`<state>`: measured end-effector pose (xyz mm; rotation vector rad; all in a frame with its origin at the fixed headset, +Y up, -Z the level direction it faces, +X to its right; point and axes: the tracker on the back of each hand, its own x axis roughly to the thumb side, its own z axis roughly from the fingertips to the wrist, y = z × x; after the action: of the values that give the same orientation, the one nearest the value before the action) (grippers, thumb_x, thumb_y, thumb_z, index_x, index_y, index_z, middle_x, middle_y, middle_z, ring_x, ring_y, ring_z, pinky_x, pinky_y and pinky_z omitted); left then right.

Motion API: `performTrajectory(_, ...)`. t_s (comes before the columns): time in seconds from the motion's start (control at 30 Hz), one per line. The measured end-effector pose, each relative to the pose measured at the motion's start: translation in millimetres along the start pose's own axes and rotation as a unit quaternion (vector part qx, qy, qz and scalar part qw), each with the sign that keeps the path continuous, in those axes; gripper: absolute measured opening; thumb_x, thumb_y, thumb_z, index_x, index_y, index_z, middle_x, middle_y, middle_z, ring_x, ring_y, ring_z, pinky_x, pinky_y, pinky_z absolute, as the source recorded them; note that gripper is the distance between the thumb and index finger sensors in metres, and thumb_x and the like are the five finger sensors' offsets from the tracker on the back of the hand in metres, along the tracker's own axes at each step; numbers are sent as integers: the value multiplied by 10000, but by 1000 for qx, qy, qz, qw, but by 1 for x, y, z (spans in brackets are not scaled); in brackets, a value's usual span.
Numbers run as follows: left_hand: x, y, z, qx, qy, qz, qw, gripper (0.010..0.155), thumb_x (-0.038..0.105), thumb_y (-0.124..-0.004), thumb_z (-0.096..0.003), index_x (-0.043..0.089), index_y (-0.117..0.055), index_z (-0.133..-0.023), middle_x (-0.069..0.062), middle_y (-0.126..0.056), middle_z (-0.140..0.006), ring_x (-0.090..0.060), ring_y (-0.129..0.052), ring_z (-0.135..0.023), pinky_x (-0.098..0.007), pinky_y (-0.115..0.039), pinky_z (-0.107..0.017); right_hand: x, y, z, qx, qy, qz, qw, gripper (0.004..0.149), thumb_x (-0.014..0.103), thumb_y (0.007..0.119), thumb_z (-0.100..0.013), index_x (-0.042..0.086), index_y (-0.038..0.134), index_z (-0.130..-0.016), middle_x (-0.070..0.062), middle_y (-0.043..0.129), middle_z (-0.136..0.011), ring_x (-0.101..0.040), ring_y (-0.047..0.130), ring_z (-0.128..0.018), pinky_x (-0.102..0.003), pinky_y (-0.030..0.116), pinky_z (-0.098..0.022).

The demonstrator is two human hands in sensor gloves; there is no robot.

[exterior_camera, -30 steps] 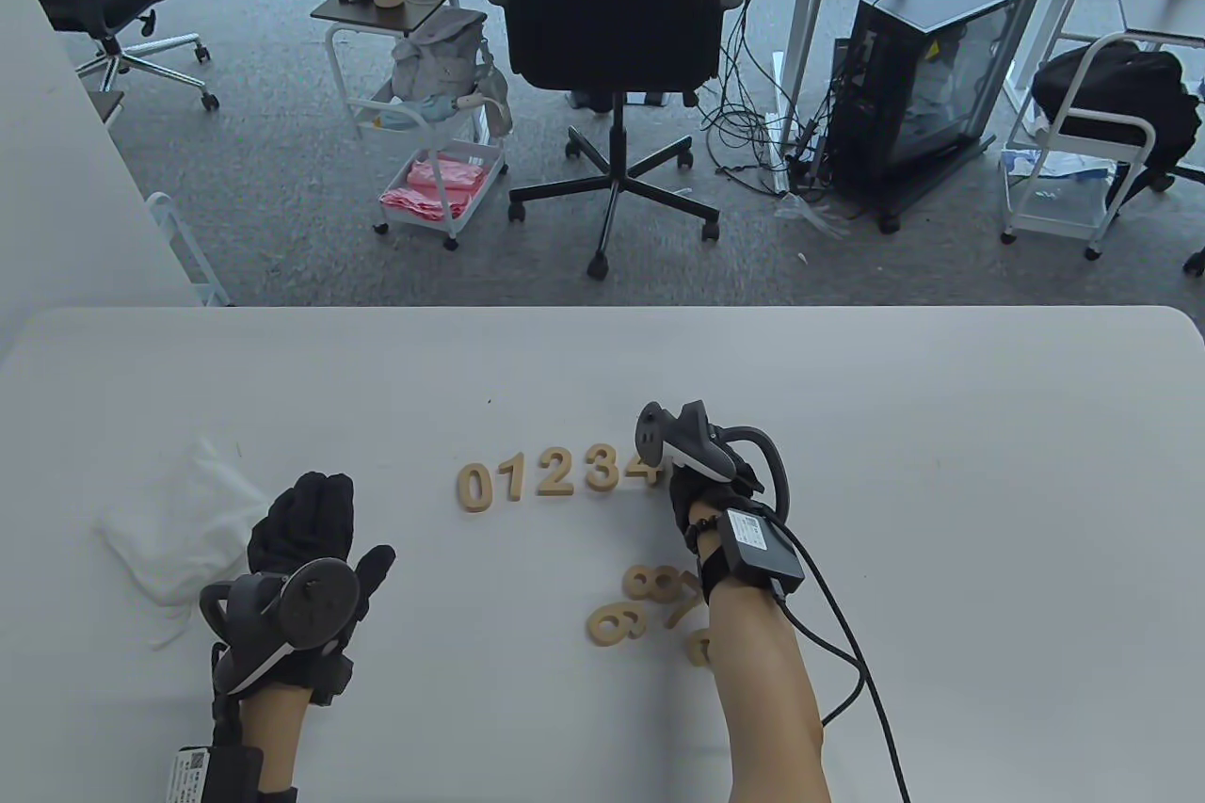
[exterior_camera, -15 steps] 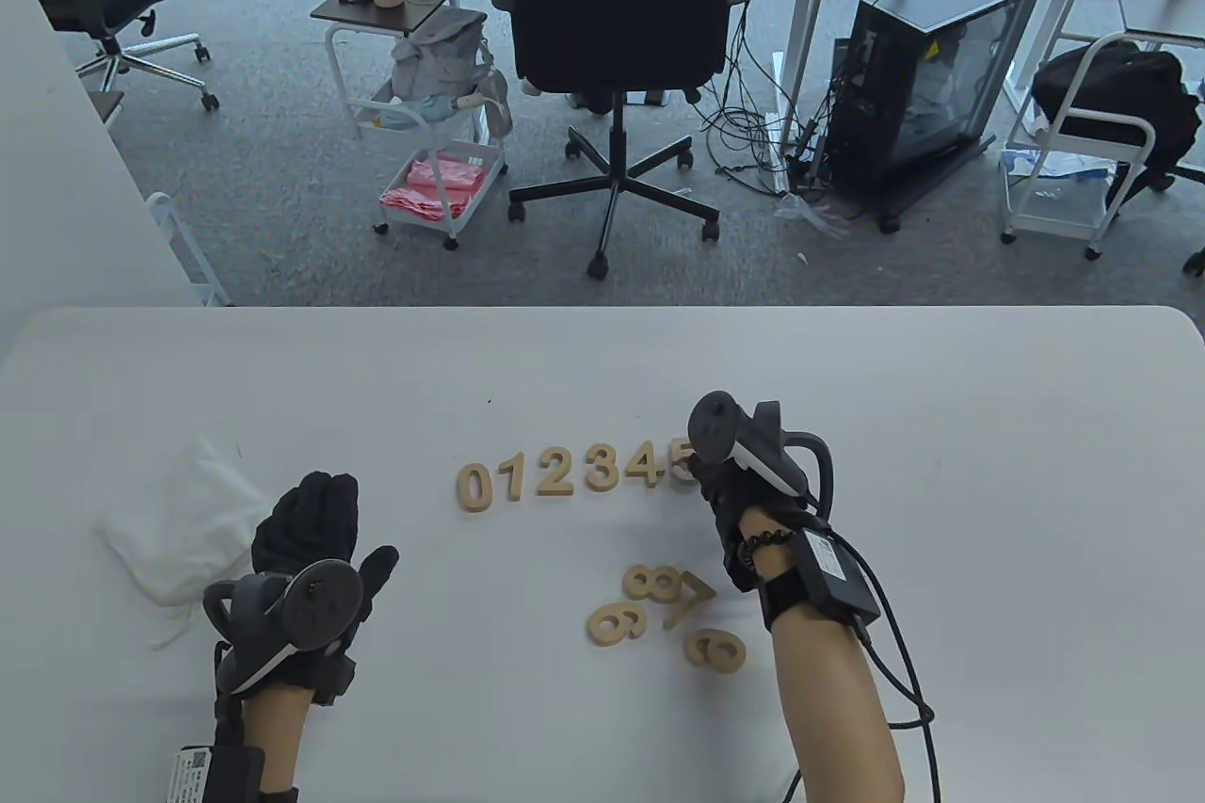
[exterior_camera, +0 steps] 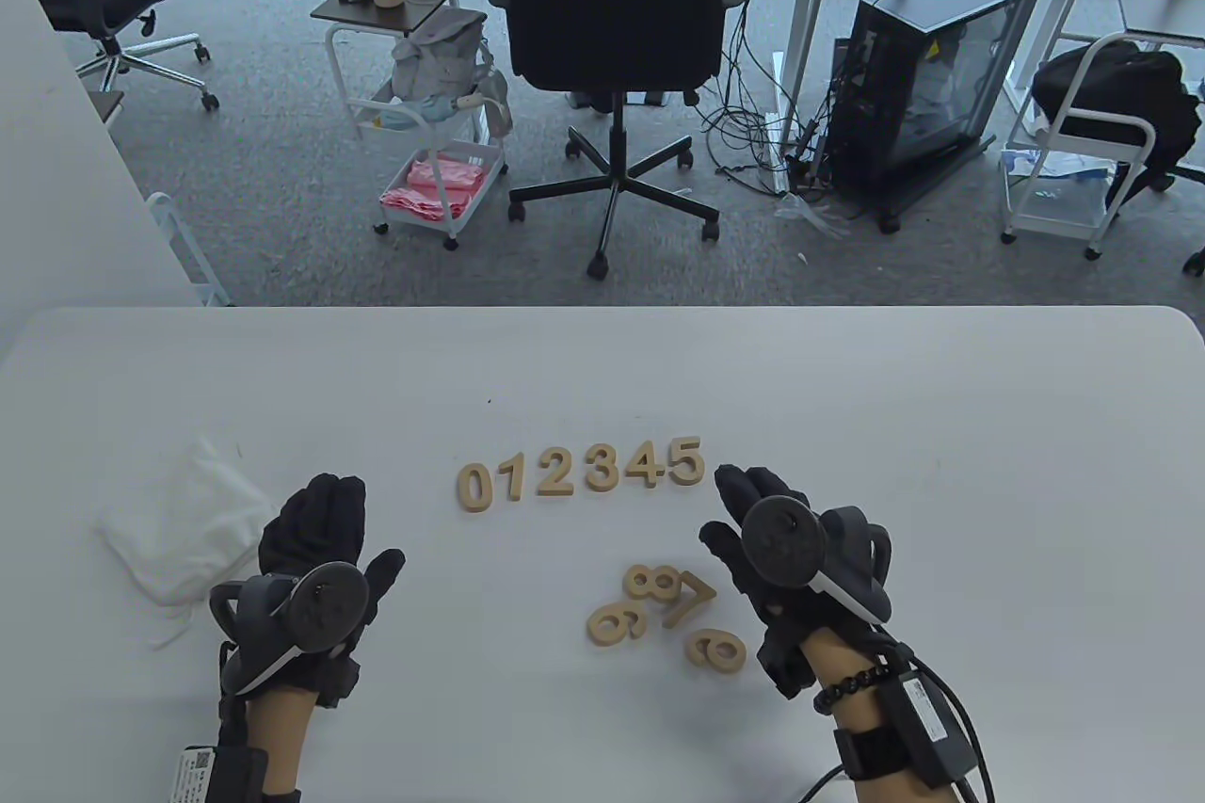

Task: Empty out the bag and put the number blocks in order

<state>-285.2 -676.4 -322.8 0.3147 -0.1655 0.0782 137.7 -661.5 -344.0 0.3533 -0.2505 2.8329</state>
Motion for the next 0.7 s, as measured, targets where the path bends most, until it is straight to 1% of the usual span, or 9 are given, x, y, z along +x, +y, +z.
performTrajectory(0.17,1,0,0,-2,0,-1,1000,829,490,-797,-487,25,-513,-1111,-320,-521,-1119,-592,-673,-977,-733,-599,-675,7,8,20,12,-28,24,999,621,417,796,-500,119,689,-1034,-257,705,-1036,-501,854,-843,-608,788,-621)
performTrajectory(0.33,1,0,0,-3,1,-3,1000,830,491,-796,-488,23,-513,-1112,-319,-520,-1119,-595,-671,-976,-733,-598,-675,10,28,30,53,-53,74,994,601,406,831,-478,142,730,-1008,-240,737,-1022,-489,876,-830,-605,801,-611)
performTrajectory(0.43,3,-2,-1,-6,-1,-8,1000,830,490,-796,-488,22,-512,-1111,-321,-520,-1119,-595,-670,-977,-734,-598,-675,12,46,32,98,-73,122,985,570,396,855,-463,169,770,-978,-227,769,-1006,-476,907,-811,-593,828,-596)
performTrajectory(0.5,4,-4,-1,-10,-3,-13,1000,831,492,-796,-487,23,-512,-1112,-320,-520,-1119,-595,-670,-977,-734,-597,-676,15,59,33,129,-91,158,975,570,397,869,-450,187,777,-972,-224,781,-1001,-472,924,-803,-589,846,-585)
performTrajectory(0.53,4,-4,-1,-10,-3,-13,1000,832,492,-796,-486,22,-513,-1111,-321,-519,-1119,-595,-670,-976,-733,-598,-675,16,64,32,143,-94,164,971,566,396,873,-447,190,783,-966,-216,796,-991,-460,939,-793,-576,859,-578)
performTrajectory(0.63,3,-4,-1,-11,-1,-12,1000,829,492,-795,-487,25,-513,-1111,-319,-519,-1120,-593,-669,-978,-734,-598,-675,18,77,31,185,-93,157,966,576,385,879,-446,193,770,-977,-232,791,-992,-474,935,-793,-583,858,-576)
performTrajectory(0.7,3,-4,0,-11,0,-11,1000,832,493,-795,-487,23,-511,-1112,-320,-518,-1120,-595,-670,-977,-734,-597,-675,19,82,32,196,-95,161,963,593,380,881,-445,196,748,-992,-237,786,-996,-478,934,-794,-584,858,-576)
